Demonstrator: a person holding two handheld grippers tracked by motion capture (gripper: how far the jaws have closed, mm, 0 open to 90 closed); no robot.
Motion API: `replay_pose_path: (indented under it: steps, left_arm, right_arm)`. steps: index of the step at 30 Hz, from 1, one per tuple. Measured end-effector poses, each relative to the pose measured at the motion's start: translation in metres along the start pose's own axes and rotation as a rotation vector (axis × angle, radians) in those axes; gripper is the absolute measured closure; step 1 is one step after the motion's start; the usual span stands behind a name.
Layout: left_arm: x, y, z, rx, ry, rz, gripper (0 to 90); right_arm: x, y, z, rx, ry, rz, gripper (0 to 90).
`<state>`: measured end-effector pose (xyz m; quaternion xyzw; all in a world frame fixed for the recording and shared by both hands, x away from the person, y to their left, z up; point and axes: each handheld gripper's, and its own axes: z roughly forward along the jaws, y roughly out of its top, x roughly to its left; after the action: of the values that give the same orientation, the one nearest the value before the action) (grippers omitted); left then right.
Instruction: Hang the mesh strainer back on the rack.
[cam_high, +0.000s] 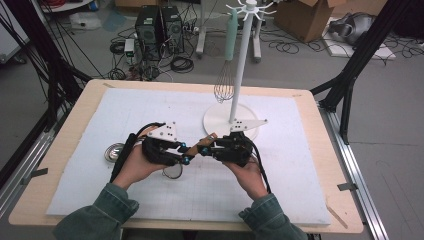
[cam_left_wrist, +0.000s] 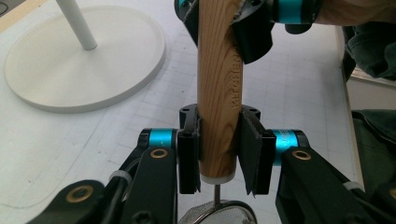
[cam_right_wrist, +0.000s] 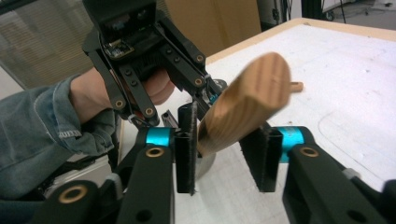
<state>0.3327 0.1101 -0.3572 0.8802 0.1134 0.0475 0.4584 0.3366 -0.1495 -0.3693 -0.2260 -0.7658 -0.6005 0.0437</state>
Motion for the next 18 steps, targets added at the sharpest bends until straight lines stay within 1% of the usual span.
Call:
replay_pose_path:
  steps: [4,8,12,14,15,17,18]
  left_arm:
    - [0.0,0.0,-0.001,-0.008,-0.012,0.001,70.5]
    - [0.0,-0.001,-0.002,-0.032,-0.029,-0.009,70.2]
    - [0.001,-0.003,-0.004,-0.048,-0.062,-0.021,69.2]
    - [0.001,-0.004,-0.005,-0.058,-0.079,-0.029,68.1]
    - [0.002,-0.005,-0.006,-0.057,-0.081,-0.027,67.9]
    - [0.002,-0.007,-0.005,-0.071,-0.091,-0.045,67.8]
    - [0.003,-0.008,-0.005,-0.072,-0.095,-0.045,67.8]
  right_arm:
    - [0.0,0.004,0.0,-0.005,0.035,0.015,71.8]
    - [0.004,0.012,0.001,0.023,0.034,-0.017,72.3]
    - [0.008,0.019,0.002,0.048,0.033,-0.055,72.4]
    - [0.009,0.022,0.001,0.055,0.031,-0.068,72.4]
    - [0.009,0.023,0.002,0.058,0.035,-0.075,72.5]
    - [0.009,0.023,0.002,0.062,0.036,-0.08,72.5]
    - [0.009,0.023,0.002,0.066,0.038,-0.084,72.5]
